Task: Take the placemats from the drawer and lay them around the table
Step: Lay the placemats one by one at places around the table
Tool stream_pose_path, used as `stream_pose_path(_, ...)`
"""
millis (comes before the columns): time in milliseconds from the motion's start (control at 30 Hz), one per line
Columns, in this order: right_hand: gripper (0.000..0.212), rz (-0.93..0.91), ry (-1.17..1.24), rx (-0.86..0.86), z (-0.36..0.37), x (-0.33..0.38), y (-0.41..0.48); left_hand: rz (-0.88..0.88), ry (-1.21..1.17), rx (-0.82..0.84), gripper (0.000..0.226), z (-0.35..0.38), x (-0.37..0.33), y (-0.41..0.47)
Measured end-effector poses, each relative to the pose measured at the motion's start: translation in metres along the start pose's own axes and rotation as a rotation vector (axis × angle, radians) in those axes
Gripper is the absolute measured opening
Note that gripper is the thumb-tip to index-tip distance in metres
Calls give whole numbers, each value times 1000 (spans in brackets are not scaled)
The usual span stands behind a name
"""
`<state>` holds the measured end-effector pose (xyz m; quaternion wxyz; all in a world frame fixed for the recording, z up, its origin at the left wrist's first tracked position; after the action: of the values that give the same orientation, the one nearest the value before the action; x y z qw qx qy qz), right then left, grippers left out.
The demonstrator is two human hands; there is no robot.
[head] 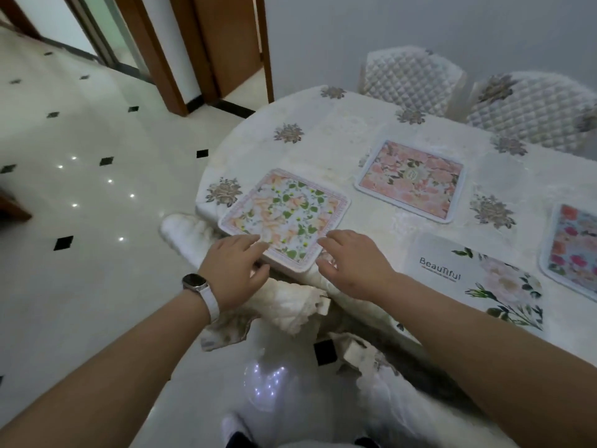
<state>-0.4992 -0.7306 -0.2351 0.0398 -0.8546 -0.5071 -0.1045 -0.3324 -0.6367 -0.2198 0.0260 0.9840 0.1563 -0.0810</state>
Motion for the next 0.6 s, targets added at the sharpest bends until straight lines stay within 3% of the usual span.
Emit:
stream_pose_path(300,58,-49,-23,104,32,148,138,-72,-129,-42,40,-37,200,-11)
stream_pose_path(600,52,-35,-67,53,46,227,238,-196,-115,-91,40,-64,329,-25)
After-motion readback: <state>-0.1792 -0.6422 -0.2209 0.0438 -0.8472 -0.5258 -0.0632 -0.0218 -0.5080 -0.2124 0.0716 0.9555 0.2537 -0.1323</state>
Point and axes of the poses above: each hand's wrist, its own y-axis towards the middle knuckle, its own z-axis out of the palm, x = y × z, the point moved 9 cm from there along y, towards the middle knuckle, and after that the axes turned 12 degrees about -z, right-handed, at the moved point
